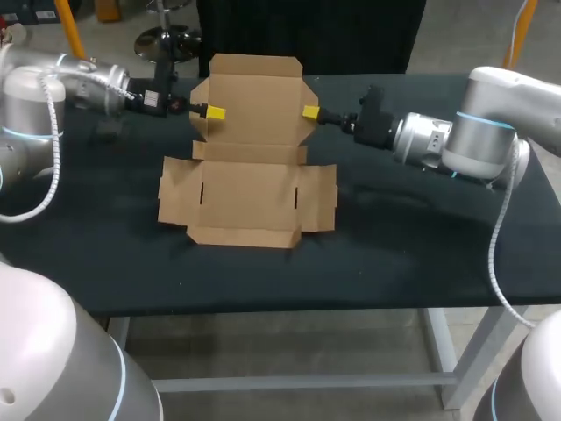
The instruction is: Assemble the packaging by folding the flat box into shape, placing the metal phone stand inside, and closing the box properly
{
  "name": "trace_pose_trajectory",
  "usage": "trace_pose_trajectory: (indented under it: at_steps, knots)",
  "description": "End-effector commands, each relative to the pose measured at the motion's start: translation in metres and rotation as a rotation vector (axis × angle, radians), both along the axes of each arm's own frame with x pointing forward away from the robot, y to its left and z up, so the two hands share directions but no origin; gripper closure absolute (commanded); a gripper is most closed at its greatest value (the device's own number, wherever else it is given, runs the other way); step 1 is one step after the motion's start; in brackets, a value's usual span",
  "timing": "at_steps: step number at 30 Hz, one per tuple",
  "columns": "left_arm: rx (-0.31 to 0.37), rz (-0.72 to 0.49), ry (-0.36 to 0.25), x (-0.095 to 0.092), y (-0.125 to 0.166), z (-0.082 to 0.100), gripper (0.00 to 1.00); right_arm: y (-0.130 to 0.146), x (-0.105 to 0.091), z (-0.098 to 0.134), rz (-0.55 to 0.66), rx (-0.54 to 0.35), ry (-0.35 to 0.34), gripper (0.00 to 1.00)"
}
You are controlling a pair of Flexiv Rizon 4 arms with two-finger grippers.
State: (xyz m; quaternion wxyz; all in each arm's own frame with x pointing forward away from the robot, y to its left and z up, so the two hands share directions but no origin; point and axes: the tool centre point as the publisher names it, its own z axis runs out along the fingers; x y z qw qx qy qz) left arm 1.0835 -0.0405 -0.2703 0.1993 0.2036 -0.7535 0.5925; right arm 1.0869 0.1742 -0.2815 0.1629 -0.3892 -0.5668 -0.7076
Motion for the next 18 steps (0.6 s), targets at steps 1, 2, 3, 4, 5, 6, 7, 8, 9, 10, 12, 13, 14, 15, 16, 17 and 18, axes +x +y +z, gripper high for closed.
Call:
trace_pose_trajectory:
  at_steps: [1,2,3,4,5,6,7,8,9,10,12,13,14,15,16,17,18]
  knots:
    - [-0.033,-0.052,0.008,0.0065,-0.0033,-0.0024,0.51,0.0012,0.0034,-0.0036,0.0,0.022,-0.013,1.0]
    - [-0.034,-0.054,0.007,0.0066,-0.0046,-0.002,0.52,0.0012,0.0038,-0.0034,-0.002,0.023,-0.014,1.0]
    - [-0.034,-0.055,0.005,0.0067,-0.0055,-0.0017,0.53,0.0013,0.0042,-0.0033,-0.002,0.026,-0.015,1.0]
    - [-0.037,-0.061,0.003,0.0068,-0.0063,-0.0013,0.55,0.0015,0.0047,-0.003,-0.003,0.027,-0.016,1.0]
    - [-0.037,-0.062,0.002,0.0068,-0.0072,-0.0009,0.56,0.0018,0.005,-0.0029,-0.004,0.027,-0.017,1.0]
    - [-0.037,-0.064,0.001,0.0068,-0.0079,-0.0005,0.58,0.002,0.0053,-0.0027,-0.006,0.028,-0.019,1.0]
    - [-0.037,-0.065,0.0,0.0067,-0.0085,-0.0002,0.58,0.0022,0.0058,-0.0025,-0.007,0.028,-0.019,1.0]
    - [-0.038,-0.067,-0.001,0.0067,-0.009,0.0,0.6,0.0024,0.0062,-0.0024,-0.007,0.029,-0.02,1.0]
    - [-0.039,-0.068,-0.003,0.0066,-0.0094,0.0001,0.61,0.0025,0.0065,-0.0023,-0.008,0.03,-0.021,1.0]
    - [-0.04,-0.069,-0.003,0.0065,-0.0096,0.0001,0.62,0.0026,0.0068,-0.0022,-0.009,0.03,-0.022,1.0]
    - [-0.042,-0.071,-0.004,0.0065,-0.0107,0.0001,0.66,0.003,0.0074,-0.002,-0.01,0.032,-0.024,1.0]
    - [-0.043,-0.072,-0.004,0.0066,-0.011,0.0,0.66,0.0033,0.0078,-0.0018,-0.01,0.033,-0.025,1.0]
    - [-0.043,-0.073,-0.004,0.0066,-0.0112,0.0,0.69,0.0036,0.0082,-0.0016,-0.01,0.033,-0.025,1.0]
    - [-0.044,-0.073,-0.004,0.0066,-0.0113,0.0,0.7,0.0038,0.0084,-0.0015,-0.01,0.034,-0.025,1.0]
    - [-0.045,-0.073,-0.005,0.0067,-0.0114,0.0,0.71,0.0041,0.0085,-0.0012,-0.01,0.034,-0.026,1.0]
    - [-0.046,-0.073,-0.006,0.0066,-0.0115,0.0002,0.73,0.0044,0.0086,-0.0009,-0.009,0.034,-0.027,1.0]
    - [-0.047,-0.073,-0.007,0.0066,-0.0115,0.0003,0.75,0.0046,0.0087,-0.0007,-0.009,0.033,-0.028,1.0]
